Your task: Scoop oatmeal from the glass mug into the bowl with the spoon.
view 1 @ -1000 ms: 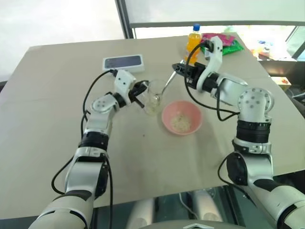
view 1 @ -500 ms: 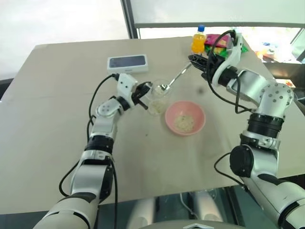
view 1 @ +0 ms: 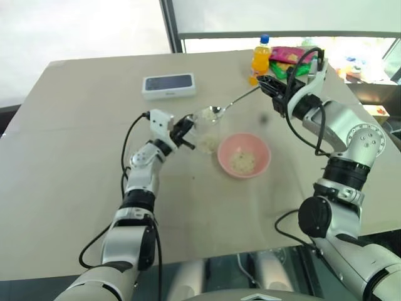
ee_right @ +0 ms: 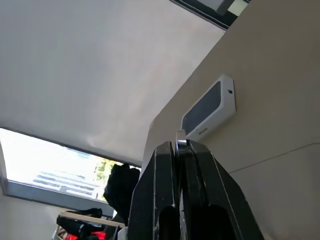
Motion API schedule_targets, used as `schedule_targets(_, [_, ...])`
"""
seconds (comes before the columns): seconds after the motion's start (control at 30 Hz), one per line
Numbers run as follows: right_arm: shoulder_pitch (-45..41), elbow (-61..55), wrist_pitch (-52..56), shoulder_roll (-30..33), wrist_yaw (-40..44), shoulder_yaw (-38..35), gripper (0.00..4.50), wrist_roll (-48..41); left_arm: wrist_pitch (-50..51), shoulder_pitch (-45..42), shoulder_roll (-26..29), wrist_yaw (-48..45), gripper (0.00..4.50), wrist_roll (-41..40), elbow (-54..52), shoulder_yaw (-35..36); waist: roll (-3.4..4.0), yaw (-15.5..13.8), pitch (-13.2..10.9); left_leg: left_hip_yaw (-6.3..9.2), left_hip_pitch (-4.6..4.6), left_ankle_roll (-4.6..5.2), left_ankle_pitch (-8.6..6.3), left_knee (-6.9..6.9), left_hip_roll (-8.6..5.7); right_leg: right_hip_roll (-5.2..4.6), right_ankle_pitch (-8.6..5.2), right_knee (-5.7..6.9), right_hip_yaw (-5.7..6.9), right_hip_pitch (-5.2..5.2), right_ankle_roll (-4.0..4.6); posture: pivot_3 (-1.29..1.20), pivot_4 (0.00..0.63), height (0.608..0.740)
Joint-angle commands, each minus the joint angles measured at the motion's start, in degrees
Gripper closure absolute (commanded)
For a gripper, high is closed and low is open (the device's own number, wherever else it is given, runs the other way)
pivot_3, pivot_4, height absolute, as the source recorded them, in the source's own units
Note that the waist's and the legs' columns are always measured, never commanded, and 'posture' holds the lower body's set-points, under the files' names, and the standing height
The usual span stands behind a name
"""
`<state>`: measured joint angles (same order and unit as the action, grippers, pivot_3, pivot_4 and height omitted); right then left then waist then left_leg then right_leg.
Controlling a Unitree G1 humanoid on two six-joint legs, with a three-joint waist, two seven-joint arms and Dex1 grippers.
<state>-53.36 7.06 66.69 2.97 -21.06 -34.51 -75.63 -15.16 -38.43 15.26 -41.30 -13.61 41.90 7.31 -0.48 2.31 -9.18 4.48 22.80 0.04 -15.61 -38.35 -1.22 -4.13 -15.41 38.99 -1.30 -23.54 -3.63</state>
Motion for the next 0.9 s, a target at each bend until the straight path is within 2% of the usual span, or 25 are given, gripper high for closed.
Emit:
schedule_targets(0.03, [1.5,-2.9,-1.7,-0.7,-3.6,1.5,4.50,-3.4,-0.4,2.2,-0.7,-1.3,4.46,2.3,0.8,-2.7,0.04,0.0,0.1,0.01,0.00,0.00,0.00,0.00,0.00,0.00,0.00,0.00,0.00,0.01,0.00,0.00,0.150,0.740])
schedule_targets(0.13, [2.7,-3.5,-3.7,-2.4,-7.3,2.1,4.50,-7.4,-0.6,2.8,-0.9,-1.3,4.46,2.5,0.4,-3.3,0.14,0.0,0.2,0.00,-0.02,0.01,0.00,0.00,0.00,0.01,0.00,0.00,0.00,0.02,0.00,0.00,0.150,0.740])
schedule_targets(0.33, [4.8,-3.9,-6.8,-1.4,-11.2,3.3,4.50,-14.4,-0.5,3.2,-1.2,-1.0,4.46,2.6,0.4,-3.6,0.14,0.0,0.2,0.02,-0.03,0.04,-0.02,0.00,0.00,0.02,0.00,-0.02,0.01,0.05,0.00,0.00,0.150,0.740])
schedule_targets(0.6, [7.9,-3.8,-11.2,3.4,-15.1,4.5,4.50,-24.8,-0.6,3.1,-1.1,-1.1,4.46,2.8,1.2,-4.0,0.17,0.1,0.3,0.01,-0.06,0.07,-0.03,0.01,0.00,0.03,0.00,-0.05,0.02,0.09,0.00,0.00,0.150,0.740])
schedule_targets(0.9, [13.9,-10.5,-15.4,9.7,-15.0,7.7,4.50,-35.4,-0.9,2.5,-0.4,-1.3,4.46,3.0,3.3,-3.7,0.17,0.1,0.3,0.00,-0.06,0.09,-0.04,0.01,0.01,0.03,0.00,-0.06,0.01,0.11,-0.01,0.00,0.150,0.740])
